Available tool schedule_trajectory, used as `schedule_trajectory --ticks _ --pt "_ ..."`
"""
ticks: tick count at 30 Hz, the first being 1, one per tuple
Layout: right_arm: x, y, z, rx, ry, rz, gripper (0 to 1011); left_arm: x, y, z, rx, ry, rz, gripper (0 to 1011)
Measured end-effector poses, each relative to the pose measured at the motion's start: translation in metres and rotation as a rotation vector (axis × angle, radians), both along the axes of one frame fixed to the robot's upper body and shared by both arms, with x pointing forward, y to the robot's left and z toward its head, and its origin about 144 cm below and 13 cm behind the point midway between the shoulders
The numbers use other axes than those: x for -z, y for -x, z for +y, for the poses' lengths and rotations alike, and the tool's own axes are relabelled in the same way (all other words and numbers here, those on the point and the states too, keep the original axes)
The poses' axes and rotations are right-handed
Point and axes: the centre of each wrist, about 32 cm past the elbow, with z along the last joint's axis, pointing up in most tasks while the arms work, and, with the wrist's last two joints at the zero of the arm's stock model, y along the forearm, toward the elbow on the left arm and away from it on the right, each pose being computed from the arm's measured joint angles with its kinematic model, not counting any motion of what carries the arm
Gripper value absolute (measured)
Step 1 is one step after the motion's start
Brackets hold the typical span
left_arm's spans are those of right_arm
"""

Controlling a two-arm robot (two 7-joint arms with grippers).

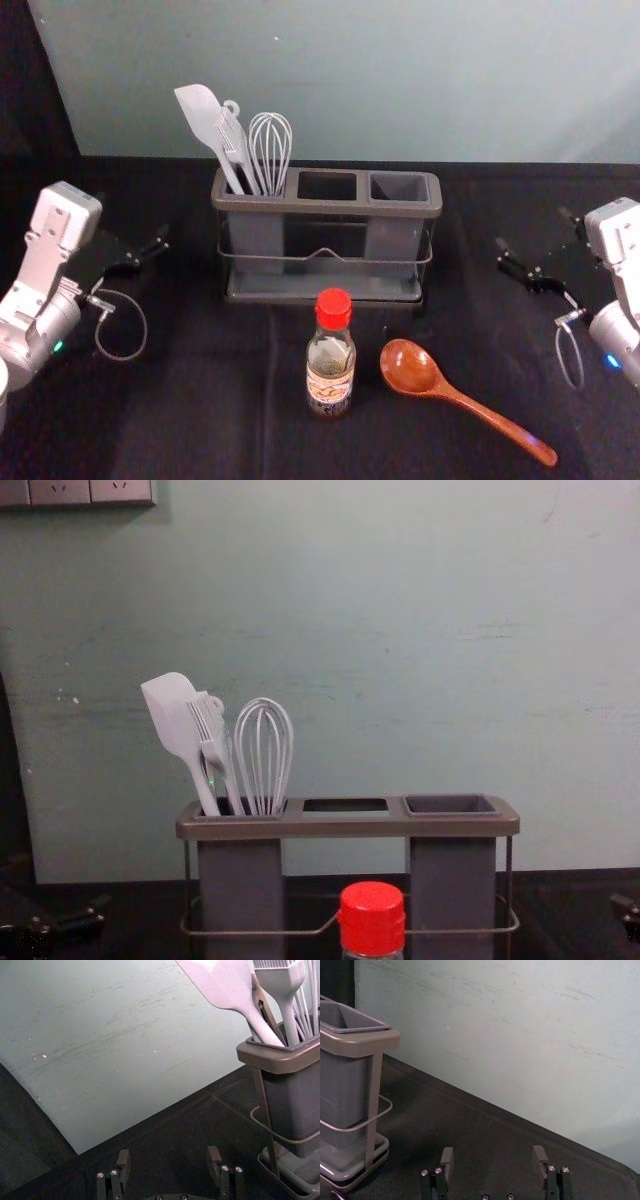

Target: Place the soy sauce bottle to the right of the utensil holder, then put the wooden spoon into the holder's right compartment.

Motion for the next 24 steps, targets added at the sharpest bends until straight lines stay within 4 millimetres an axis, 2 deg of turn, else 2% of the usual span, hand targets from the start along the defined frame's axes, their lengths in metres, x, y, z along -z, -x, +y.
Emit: schedule_trajectory --ticks 24 --pt "0.0 0.0 0.0 0.0 0.0 0.0 1004 0.0 0.0 0.0 0.0 0.0 0.0 1005"
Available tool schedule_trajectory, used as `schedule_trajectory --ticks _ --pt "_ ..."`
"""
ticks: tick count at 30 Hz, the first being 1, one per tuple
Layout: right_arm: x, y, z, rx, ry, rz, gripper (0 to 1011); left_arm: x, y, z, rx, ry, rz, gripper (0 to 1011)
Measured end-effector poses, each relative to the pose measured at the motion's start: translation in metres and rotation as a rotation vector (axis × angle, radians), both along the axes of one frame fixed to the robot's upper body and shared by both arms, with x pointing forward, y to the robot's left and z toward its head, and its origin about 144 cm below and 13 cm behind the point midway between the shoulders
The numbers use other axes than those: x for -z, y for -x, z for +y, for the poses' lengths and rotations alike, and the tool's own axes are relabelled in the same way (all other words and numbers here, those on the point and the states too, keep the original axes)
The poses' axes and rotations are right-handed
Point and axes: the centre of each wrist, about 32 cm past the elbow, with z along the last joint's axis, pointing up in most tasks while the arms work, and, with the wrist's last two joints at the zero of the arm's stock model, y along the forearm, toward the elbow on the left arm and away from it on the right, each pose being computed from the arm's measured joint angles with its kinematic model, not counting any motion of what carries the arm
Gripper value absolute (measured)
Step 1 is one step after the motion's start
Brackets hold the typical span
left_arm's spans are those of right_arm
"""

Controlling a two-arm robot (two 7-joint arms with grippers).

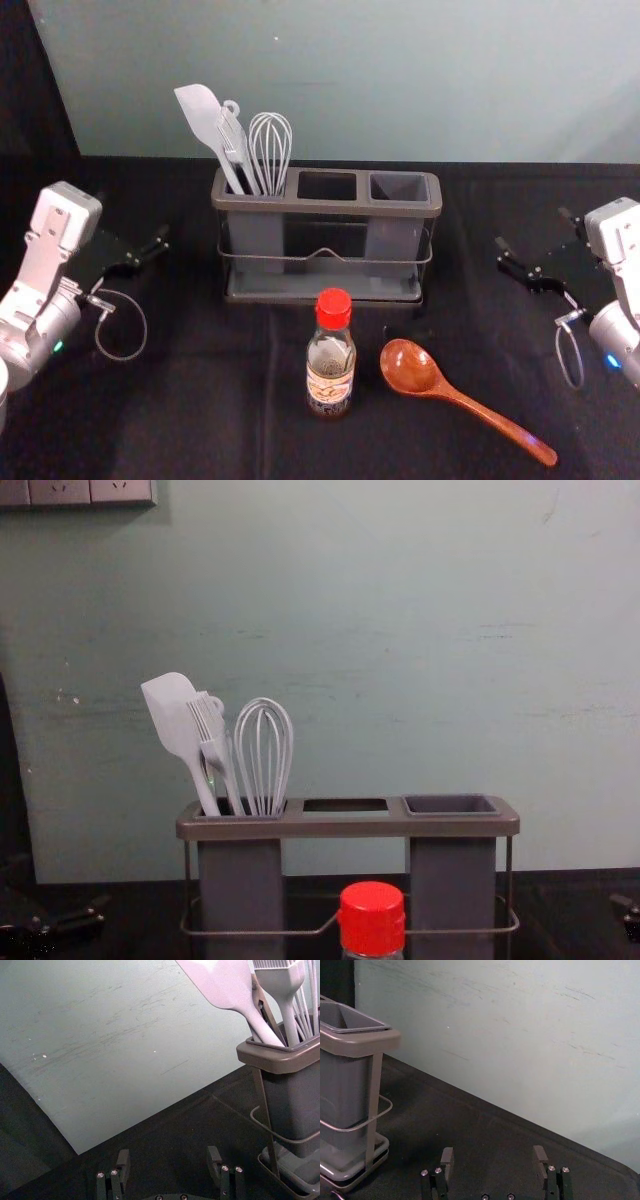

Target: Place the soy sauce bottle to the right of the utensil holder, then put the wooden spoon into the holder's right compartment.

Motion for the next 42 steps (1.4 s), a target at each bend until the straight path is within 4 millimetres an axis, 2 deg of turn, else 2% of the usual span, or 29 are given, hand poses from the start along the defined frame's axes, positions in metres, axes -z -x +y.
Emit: schedule_trajectory --ticks 10,19,26,32,42 --pt "-0.001 0.0 0.0 -0.001 0.003 -0.001 1004 0.0 0.0 0.0 0.0 0.0 0.0 1005" --pt "-0.019 0.011 -0.005 -0.033 -0.034 -0.01 1004 0.0 0.0 0.0 0.0 0.0 0.0 1005" --pt "-0.037 0.033 -0.016 -0.108 -0.087 -0.003 1004 0.0 0.0 0.0 0.0 0.0 0.0 1005" --pt "-0.054 0.059 -0.023 -0.208 -0.163 0.048 1004 0.0 0.0 0.0 0.0 0.0 0.0 1005" --pt "-0.077 0.087 -0.022 -0.344 -0.183 0.175 1004 0.0 0.0 0.0 0.0 0.0 0.0 1005"
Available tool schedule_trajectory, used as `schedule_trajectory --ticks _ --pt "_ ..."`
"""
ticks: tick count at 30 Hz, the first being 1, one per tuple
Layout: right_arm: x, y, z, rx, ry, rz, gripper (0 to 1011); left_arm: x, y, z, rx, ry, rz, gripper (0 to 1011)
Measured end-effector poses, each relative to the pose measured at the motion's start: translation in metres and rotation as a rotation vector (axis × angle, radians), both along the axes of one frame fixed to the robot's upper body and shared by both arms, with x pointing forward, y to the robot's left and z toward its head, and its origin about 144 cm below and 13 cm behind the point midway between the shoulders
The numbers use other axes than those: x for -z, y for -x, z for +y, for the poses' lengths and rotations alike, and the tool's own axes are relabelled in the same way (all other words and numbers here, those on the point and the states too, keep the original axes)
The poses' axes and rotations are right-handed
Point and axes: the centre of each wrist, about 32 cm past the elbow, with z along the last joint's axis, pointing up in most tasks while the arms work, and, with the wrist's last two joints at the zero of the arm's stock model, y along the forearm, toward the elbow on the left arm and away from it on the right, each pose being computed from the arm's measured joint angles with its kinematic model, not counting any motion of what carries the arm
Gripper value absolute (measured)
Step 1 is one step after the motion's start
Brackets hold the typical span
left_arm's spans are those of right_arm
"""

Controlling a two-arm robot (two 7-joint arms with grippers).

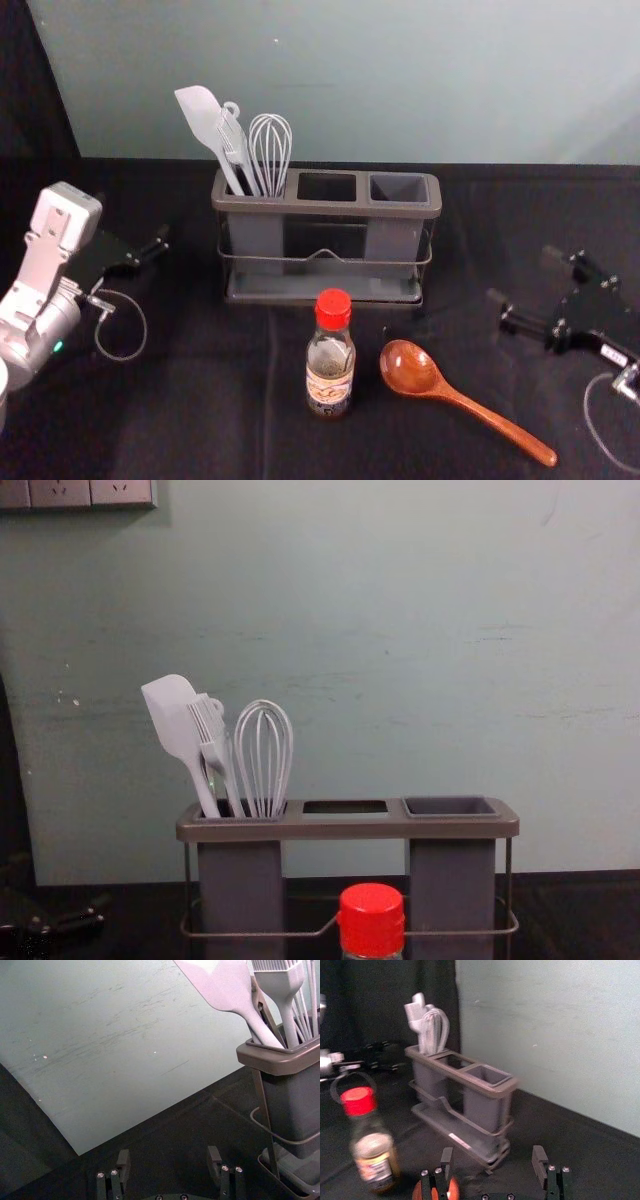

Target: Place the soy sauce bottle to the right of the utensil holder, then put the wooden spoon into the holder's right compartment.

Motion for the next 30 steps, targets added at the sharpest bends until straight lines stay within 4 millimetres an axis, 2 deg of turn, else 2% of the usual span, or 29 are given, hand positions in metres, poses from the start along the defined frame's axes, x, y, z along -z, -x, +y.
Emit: schedule_trajectory --ticks 5,14,19,30 --pt "-0.004 0.005 0.008 -0.066 0.008 0.02 1004 0.0 0.0 0.0 0.0 0.0 0.0 1005" --pt "-0.007 0.001 0.036 -0.201 0.025 0.007 1004 0.0 0.0 0.0 0.0 0.0 0.0 1005" --pt "-0.003 -0.001 0.053 -0.263 0.018 0.001 1004 0.0 0.0 0.0 0.0 0.0 0.0 1005" --pt "0.013 -0.007 0.072 -0.359 -0.013 -0.045 1004 0.0 0.0 0.0 0.0 0.0 0.0 1005"
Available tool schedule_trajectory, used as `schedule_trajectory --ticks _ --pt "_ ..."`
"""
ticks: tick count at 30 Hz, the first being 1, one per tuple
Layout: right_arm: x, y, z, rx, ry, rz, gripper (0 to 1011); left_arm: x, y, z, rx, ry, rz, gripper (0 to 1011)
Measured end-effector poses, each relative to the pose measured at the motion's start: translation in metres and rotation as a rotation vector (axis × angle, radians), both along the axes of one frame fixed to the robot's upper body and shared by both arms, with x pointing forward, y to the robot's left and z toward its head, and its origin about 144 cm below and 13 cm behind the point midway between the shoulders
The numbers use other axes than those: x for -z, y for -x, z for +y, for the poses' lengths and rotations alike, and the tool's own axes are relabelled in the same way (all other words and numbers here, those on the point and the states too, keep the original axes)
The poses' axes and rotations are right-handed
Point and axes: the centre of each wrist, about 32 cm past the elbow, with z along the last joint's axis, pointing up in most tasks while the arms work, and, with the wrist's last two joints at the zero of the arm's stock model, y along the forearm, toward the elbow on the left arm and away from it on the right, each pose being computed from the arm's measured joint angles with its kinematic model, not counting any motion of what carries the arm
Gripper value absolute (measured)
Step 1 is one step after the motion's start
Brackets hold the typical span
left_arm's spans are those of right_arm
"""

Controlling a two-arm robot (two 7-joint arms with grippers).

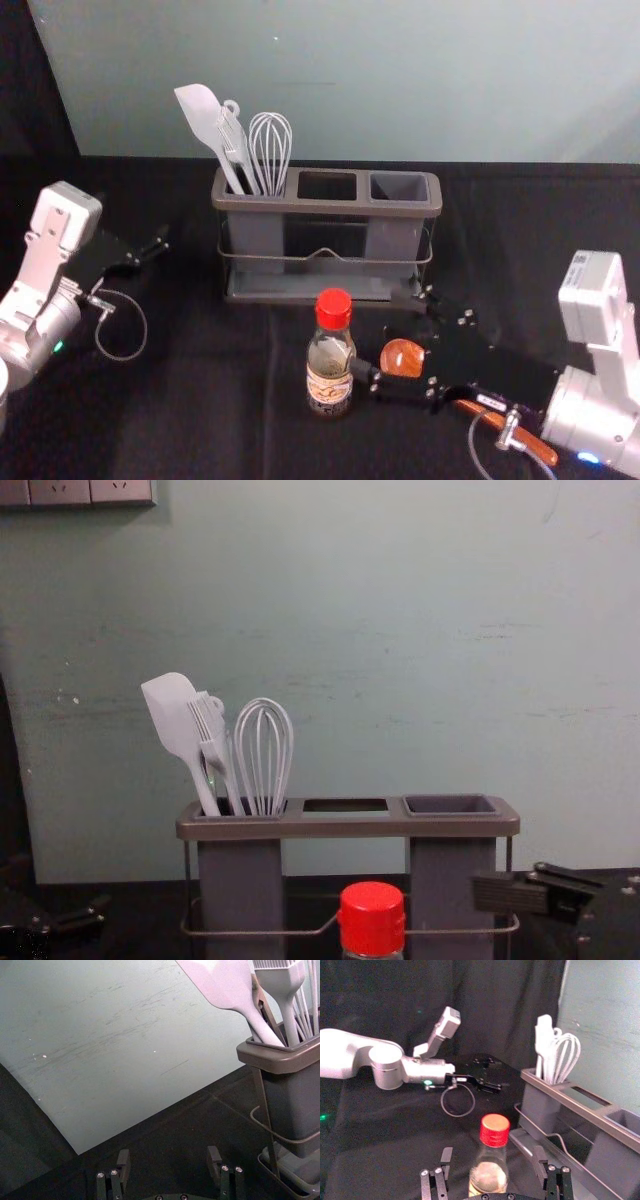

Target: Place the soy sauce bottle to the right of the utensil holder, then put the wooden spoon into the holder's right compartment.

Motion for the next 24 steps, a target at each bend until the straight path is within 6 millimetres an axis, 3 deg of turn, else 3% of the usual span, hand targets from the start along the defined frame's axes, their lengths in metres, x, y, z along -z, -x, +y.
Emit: schedule_trajectory --ticks 24 --pt "0.019 -0.02 0.032 -0.039 -0.083 0.06 1004 0.0 0.0 0.0 0.0 0.0 0.0 1005"
